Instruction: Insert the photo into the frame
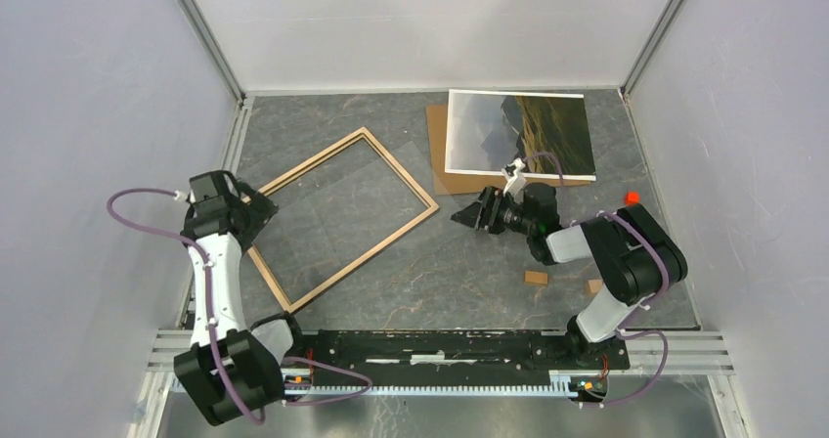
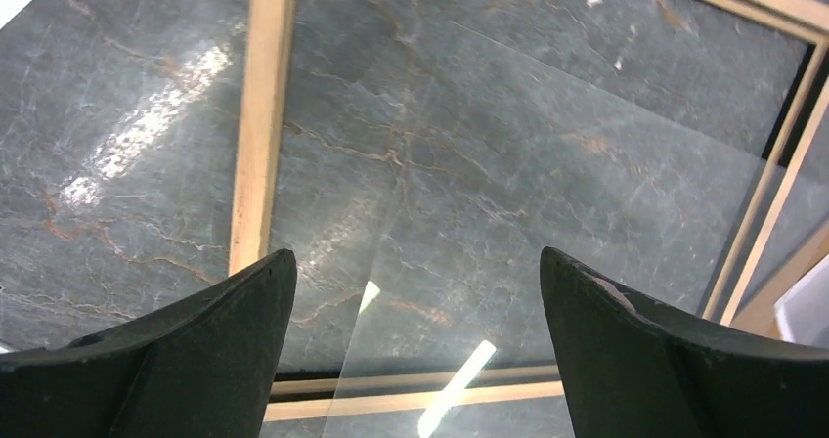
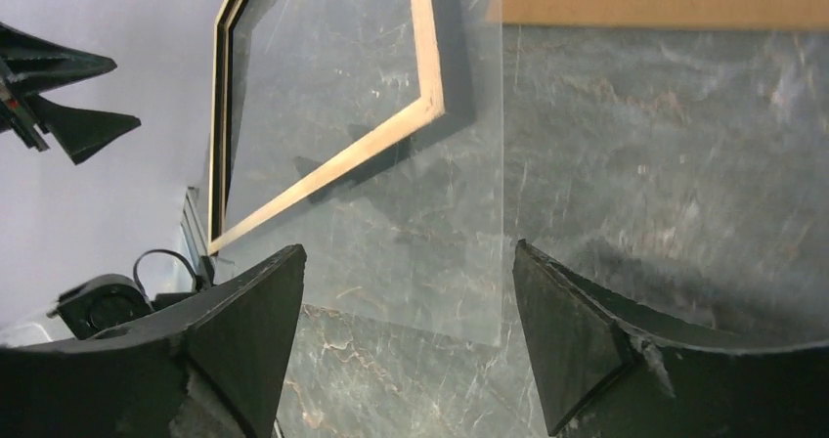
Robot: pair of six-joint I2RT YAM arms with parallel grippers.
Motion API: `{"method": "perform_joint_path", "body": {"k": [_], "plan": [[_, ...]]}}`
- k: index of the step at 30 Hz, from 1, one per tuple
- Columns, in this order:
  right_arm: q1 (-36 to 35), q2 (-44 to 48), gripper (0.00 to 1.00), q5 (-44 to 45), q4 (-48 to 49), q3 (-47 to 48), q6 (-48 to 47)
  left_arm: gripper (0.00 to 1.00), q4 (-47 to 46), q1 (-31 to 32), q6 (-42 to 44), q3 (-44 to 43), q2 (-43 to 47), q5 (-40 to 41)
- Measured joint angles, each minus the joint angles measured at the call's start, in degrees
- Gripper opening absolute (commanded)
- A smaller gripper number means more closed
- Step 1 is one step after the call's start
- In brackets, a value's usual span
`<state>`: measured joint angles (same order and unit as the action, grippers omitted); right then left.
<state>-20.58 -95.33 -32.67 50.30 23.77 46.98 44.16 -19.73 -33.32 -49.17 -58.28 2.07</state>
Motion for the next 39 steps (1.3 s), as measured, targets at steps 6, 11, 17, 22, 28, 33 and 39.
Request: {"method": "perform_joint_path", "body": {"k": [6, 11, 17, 22, 28, 33, 39], "plan": [[2.67, -2.95, 0.87, -7.45, -9.09, 9.53, -7.37, 1.00, -4.96, -12.94, -0.02, 5.18, -1.49, -8.37], [3.65, -7.80, 0.87, -11.91, -13.05, 15.21, -10.40, 1.00, -8.11, -17.99, 0.00, 5.49, -7.15, -13.03], [3.72, -12.17, 0.86, -14.97, -15.69, 17.77, -12.11, 1.00, -9.57, -18.47, 0.02, 5.38, -10.43, -14.14], [3.72, -14.47, 0.82, -16.31, -15.74, 20.61, -12.09, 1.00, -10.58, -18.56, 0.00, 5.38, -12.48, -13.03], [3.34, -18.25, 0.76, -17.38, -17.16, 25.49, -11.67, 1.00, -11.61, -18.97, -0.02, 5.40, -13.22, -8.72], [2.75, -21.05, 0.68, -18.18, -17.94, 29.00, -10.88, 1.00, -11.82, -19.41, -0.20, 5.40, -13.29, -5.05], [2.32, -22.86, 0.56, -18.47, -18.16, 30.32, -9.68, 1.00, -12.55, -20.11, -0.59, 4.44, -17.53, -2.10]]}}
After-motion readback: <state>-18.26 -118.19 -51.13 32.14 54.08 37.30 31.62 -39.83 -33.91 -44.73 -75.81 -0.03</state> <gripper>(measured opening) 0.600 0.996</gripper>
